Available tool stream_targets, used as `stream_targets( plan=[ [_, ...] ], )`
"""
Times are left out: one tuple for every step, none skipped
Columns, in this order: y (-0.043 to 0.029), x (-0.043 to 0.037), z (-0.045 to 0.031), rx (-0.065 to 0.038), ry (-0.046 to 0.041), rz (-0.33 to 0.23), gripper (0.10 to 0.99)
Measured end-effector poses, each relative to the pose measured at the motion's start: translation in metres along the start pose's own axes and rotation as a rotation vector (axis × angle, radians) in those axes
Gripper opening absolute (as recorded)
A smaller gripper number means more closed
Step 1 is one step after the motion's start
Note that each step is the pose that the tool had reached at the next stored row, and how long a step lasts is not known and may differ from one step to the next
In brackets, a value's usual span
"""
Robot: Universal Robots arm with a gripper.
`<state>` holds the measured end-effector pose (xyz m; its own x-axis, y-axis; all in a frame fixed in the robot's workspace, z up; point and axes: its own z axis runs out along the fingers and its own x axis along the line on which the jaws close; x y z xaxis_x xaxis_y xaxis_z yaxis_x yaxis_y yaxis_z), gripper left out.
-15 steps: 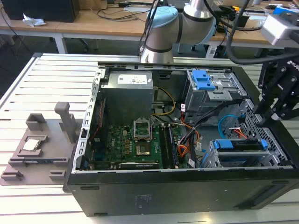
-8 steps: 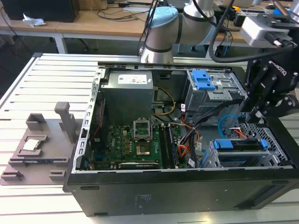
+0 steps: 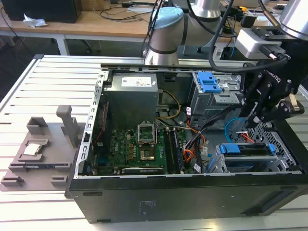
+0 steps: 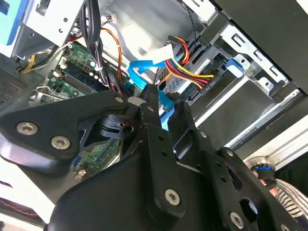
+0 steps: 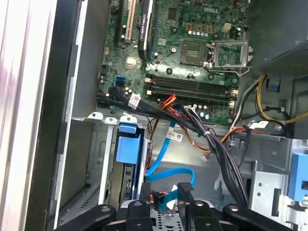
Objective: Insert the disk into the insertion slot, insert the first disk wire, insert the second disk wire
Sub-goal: 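Insert the second disk wire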
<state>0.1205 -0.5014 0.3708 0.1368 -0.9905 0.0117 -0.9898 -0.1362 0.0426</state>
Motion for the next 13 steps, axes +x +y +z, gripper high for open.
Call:
stream_targets(
  plan=[
    [0.0000,0.0000,0.0000,0.000,0.0003,0.000,0.361],
    [0.0000,0.0000,0.0000,0.000,0.0003,0.000,0.361],
    [0.0000,0.0000,0.0000,0.000,0.0004,0.000,0.361],
    [0.0000,0.0000,0.0000,0.000,0.0003,0.000,0.361],
    [0.0000,0.0000,0.0000,0.000,0.0003,0.000,0.341],
    [0.0000,0.0000,0.0000,0.000,0.0003,0.000,0.341],
    [0.0000,0.0000,0.0000,0.000,0.0003,0.000,0.278],
    [0.0000,0.0000,0.0000,0.000,0.0003,0.000,0.220],
    [0.0000,0.0000,0.0000,0.000,0.0003,-0.001,0.165],
    [0.0000,0.0000,0.0000,0.000,0.0003,-0.001,0.165],
    [0.0000,0.0000,0.0000,0.000,0.0003,-0.001,0.165],
    [0.0001,0.0006,0.0002,0.000,0.0000,-0.001,0.165],
    [0.0009,0.0065,0.0002,0.000,0.0003,-0.001,0.165]
  ],
)
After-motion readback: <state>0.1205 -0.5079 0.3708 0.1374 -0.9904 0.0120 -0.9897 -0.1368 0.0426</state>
